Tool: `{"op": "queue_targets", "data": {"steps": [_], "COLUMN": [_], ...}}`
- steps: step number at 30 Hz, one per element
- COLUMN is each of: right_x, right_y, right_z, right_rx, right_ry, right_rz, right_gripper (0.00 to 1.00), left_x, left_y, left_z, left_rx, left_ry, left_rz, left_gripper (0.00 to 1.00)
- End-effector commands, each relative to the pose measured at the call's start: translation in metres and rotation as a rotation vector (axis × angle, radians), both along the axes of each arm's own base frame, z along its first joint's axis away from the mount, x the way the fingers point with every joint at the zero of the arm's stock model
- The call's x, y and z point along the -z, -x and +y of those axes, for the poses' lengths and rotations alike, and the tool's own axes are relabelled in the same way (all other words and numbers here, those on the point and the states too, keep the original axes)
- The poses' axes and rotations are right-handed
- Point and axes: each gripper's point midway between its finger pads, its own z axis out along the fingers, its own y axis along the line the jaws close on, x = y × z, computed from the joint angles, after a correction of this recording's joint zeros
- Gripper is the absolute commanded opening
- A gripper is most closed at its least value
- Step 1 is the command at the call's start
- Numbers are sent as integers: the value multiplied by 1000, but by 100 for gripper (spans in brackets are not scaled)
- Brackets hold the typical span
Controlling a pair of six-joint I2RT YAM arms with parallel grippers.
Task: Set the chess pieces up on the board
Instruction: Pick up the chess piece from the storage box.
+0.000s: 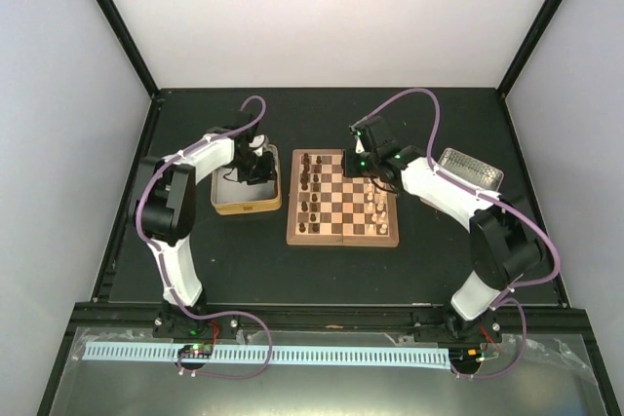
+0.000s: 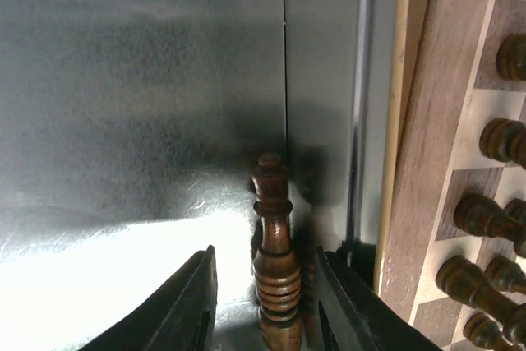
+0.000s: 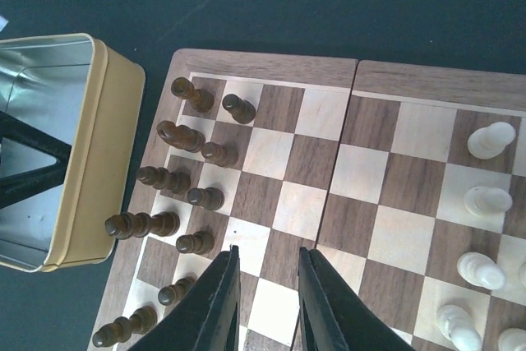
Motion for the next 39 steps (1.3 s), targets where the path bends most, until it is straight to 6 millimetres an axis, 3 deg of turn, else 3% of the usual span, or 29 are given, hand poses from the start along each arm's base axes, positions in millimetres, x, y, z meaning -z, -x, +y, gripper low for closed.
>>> {"op": "queue_targets", "data": {"steps": [1, 5, 15, 20, 26, 32, 39], "right_x": [5, 8, 7, 6, 7, 8, 4], "right_y": [-6, -5, -8, -8, -9, -8, -8], "right_z": [5, 7, 7, 6, 7, 8, 10], "right_rx": [1, 0, 14, 19, 16, 16, 6], "right_ry": [-27, -40, -46, -45, -47, -52, -66], "right_rz": [39, 60, 64, 65, 66, 71, 65], "right_gripper": [22, 22, 21, 22, 22, 21, 21], "left_x": [-8, 1, 28, 21, 16, 23, 19], "left_y": [-16, -19, -2, -5, -1, 5, 0], "left_z": [-3, 0, 11, 29, 22, 28, 29], "left_rx": [6, 20, 45, 16, 51, 62, 58], "left_ry": [25, -6, -84, -181, -151, -188, -205], "left_rz": [-10, 22, 161, 130, 131, 156, 128], "left_gripper": [31, 29, 18, 16, 22, 24, 7]}}
